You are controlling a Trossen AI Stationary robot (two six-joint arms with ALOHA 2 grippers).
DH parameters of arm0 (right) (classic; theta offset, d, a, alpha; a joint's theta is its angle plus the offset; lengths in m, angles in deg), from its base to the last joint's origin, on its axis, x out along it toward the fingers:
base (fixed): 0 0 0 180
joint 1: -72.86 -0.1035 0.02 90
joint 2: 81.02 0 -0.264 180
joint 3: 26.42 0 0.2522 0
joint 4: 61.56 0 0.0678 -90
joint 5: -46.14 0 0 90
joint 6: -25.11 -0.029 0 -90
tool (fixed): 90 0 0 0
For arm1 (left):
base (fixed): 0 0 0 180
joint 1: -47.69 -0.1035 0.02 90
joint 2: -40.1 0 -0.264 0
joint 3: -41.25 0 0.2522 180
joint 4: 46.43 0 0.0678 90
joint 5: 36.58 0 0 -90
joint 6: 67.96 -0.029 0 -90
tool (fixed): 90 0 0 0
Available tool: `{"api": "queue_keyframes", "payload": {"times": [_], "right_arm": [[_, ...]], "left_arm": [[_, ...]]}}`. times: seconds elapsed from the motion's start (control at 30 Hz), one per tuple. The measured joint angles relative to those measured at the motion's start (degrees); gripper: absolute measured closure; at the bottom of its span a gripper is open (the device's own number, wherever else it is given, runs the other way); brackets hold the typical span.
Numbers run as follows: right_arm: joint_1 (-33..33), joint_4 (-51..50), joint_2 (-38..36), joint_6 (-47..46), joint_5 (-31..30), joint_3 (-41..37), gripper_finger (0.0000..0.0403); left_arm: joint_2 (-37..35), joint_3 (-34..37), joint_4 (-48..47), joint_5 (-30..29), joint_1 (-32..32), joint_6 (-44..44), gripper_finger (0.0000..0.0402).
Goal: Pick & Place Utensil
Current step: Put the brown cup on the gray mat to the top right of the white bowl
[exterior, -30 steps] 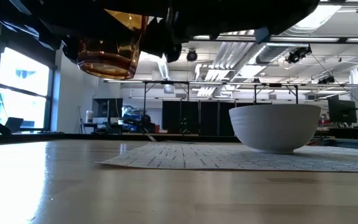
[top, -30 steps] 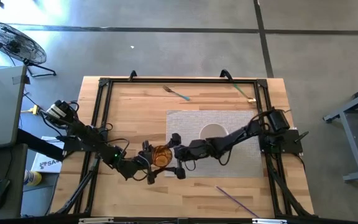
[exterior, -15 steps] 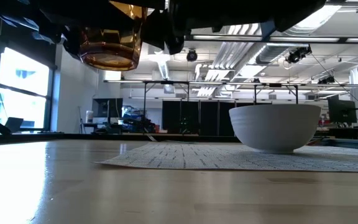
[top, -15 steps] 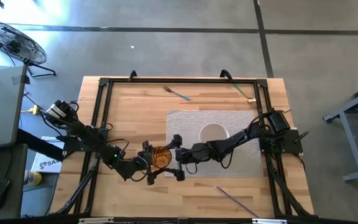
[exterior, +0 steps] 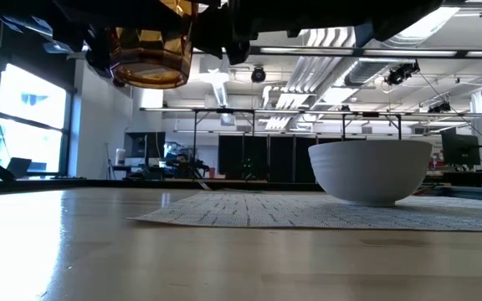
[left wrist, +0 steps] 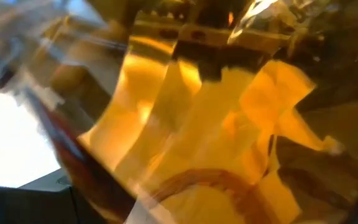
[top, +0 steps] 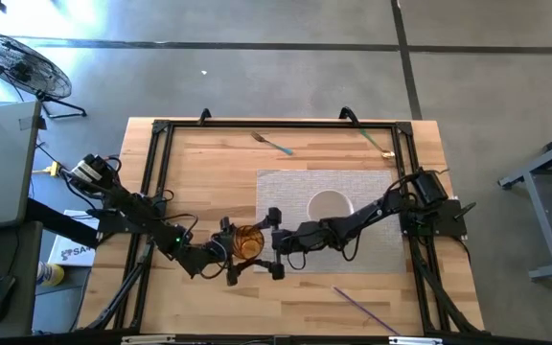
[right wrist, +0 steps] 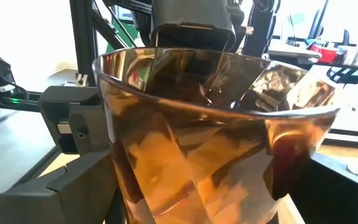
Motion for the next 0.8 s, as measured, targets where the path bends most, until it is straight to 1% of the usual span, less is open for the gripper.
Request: {"api": "queue_keyframes", "payload": {"times": [0.27,0.4,0.47,0.57,0.8], "right_arm": [[-0.4,0.4,-0.1,1.2,-1.2,0.0,0.0004],[-1.3,0.8,-0.6,1.5,-2.8,0.0,0.0005],[-1.5,0.6,-1.0,1.0,-2.8,0.0,0.0004],[-1.5,1.3,-1.2,-1.8,-1.7,0.1,0.0004],[-0.6,1.1,-1.3,-3.3,-0.1,0.1,0.0006]], "left_arm": [[0.0,0.0,0.9,-1.4,1.1,-0.9,0.0057],[0.0,0.0,1.2,-3.7,2.3,-1.9,0.0057],[-0.2,0.0,1.7,-5.1,2.8,-2.5,0.0057],[-0.6,0.0,3.5,-5.7,3.4,-3.4,0.0057],[-0.8,0.1,3.3,-5.4,3.3,-2.9,0.0057]]}}
